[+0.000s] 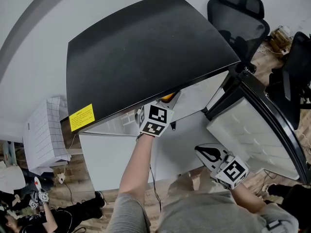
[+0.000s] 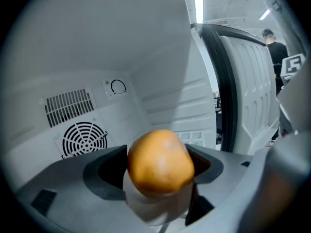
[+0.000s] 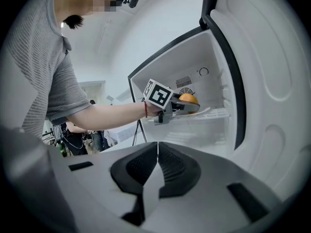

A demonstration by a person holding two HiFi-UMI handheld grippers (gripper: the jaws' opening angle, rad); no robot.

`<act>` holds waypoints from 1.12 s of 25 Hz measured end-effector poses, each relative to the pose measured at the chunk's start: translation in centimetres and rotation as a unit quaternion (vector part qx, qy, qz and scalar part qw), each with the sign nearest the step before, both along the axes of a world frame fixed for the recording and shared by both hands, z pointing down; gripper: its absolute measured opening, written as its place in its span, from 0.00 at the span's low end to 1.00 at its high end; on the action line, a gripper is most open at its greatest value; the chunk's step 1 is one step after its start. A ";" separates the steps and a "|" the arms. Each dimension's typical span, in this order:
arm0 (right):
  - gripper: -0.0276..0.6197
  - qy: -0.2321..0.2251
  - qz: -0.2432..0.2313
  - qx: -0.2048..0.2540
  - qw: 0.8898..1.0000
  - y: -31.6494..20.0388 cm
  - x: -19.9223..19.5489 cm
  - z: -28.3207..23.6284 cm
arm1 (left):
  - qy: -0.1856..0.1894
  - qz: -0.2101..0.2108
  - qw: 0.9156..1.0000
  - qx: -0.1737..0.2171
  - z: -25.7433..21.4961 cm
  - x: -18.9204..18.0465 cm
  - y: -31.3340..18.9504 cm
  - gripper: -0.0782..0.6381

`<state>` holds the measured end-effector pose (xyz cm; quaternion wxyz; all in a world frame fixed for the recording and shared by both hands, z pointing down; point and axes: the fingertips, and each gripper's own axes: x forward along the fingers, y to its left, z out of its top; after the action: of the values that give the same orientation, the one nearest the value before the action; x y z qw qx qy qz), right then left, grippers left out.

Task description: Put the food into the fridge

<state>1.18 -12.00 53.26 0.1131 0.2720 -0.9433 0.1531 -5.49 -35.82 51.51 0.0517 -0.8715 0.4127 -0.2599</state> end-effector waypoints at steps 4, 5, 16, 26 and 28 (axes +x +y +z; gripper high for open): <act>0.06 -0.002 0.003 -0.001 1.000 0.1 -0.3 0.0 | -0.010 -0.019 1.000 -0.020 0.7 -0.7 -0.3 0.60; 0.06 -0.002 0.003 -0.001 1.000 0.2 -0.3 0.1 | -0.010 -0.021 0.999 -0.023 0.8 -0.8 -0.3 0.60; 0.06 -0.001 0.004 0.002 1.000 0.3 -0.6 -0.1 | -0.021 -0.056 0.998 -0.025 1.3 -1.7 -0.8 0.60; 0.06 0.001 0.011 0.007 1.000 0.1 -0.7 -0.6 | -0.010 -0.047 0.999 -0.013 0.9 -1.4 -0.2 0.60; 0.06 0.001 0.010 0.008 1.000 0.1 -0.8 -0.6 | -0.005 -0.045 0.999 -0.004 0.6 -1.4 0.0 0.60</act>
<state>0.43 -11.91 52.64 0.1105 0.2821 -0.9417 0.1464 -6.91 -35.82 52.13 0.0385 -0.8508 0.4505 -0.2676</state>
